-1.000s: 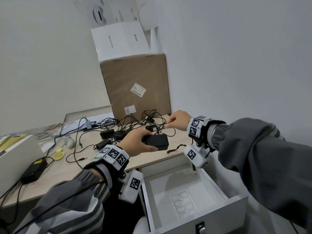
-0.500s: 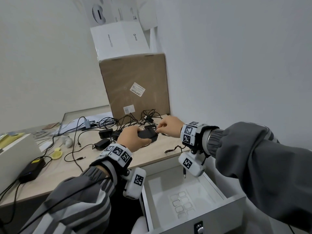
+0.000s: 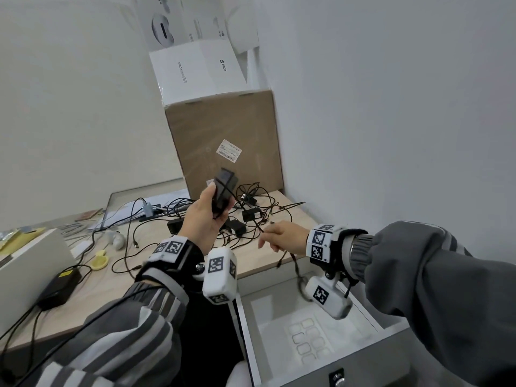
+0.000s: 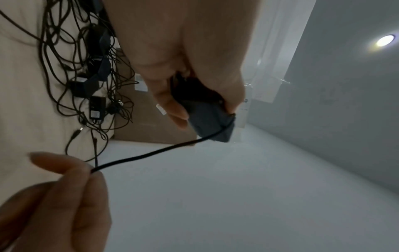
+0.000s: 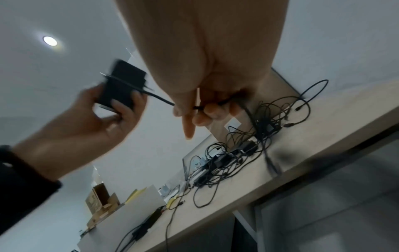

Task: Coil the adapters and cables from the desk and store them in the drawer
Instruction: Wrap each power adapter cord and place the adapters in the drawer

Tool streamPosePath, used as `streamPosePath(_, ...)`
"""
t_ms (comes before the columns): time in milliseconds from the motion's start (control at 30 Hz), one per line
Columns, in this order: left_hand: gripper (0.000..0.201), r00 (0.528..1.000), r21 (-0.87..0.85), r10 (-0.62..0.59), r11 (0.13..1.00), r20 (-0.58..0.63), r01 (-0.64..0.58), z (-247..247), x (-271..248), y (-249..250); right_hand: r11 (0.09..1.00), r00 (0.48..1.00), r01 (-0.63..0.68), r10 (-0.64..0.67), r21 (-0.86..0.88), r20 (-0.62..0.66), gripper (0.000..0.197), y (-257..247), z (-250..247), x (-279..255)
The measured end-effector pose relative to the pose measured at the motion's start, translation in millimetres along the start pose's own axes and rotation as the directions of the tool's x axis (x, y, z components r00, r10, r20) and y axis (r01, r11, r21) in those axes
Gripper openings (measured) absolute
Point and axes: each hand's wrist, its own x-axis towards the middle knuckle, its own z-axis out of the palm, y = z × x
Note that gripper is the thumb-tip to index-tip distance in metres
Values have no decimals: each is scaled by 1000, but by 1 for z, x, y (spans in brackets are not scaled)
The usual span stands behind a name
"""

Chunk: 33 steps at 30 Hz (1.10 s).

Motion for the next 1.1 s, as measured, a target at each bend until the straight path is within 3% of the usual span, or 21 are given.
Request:
streamPosePath(100,41,985,-10,-47,999,167,49,12,-11,10,997,1000,-1,3,-79,29,29,11,1,1)
streamPosePath(267,41,887,156,-174,981,428,117,25,-34,22,997,996,-80,80,3,29,36,19,-5,2)
streamPosePath(433,46,831,408,-392,885,395,223,26,-48,10,993,993,-117,116,13,18,33,19,-19,0)
streamPosePath(533,50,823,327,-450,880,346,344,20,-49,7,986,989,-150,148,-75,-31,25,26,-33,-4)
streamPosePath(600,47,865,151,-374,927,336,342,21,-47,9,981,993,-119,120,-154,-4,31,36,-34,-8)
streamPosePath(700,41,967,-108,-147,979,210,173,24,-34,15,986,995,-88,93,-138,30,23,42,-27,-15)
streamPosePath(767,41,990,-225,-18,973,138,49,24,-25,23,986,994,-92,99,-140,46,22,41,-23,-17)
streamPosePath(867,38,991,-280,133,951,-16,-132,21,-14,40,980,986,-154,160,-124,42,31,46,-16,-22)
streamPosePath(967,36,956,-279,256,917,-141,-286,11,-3,55,967,966,-255,255,0,30,27,58,-13,-28)
streamPosePath(1100,32,906,-253,305,889,-293,-381,-4,9,57,975,979,-202,205,96,-19,31,61,-19,-19)
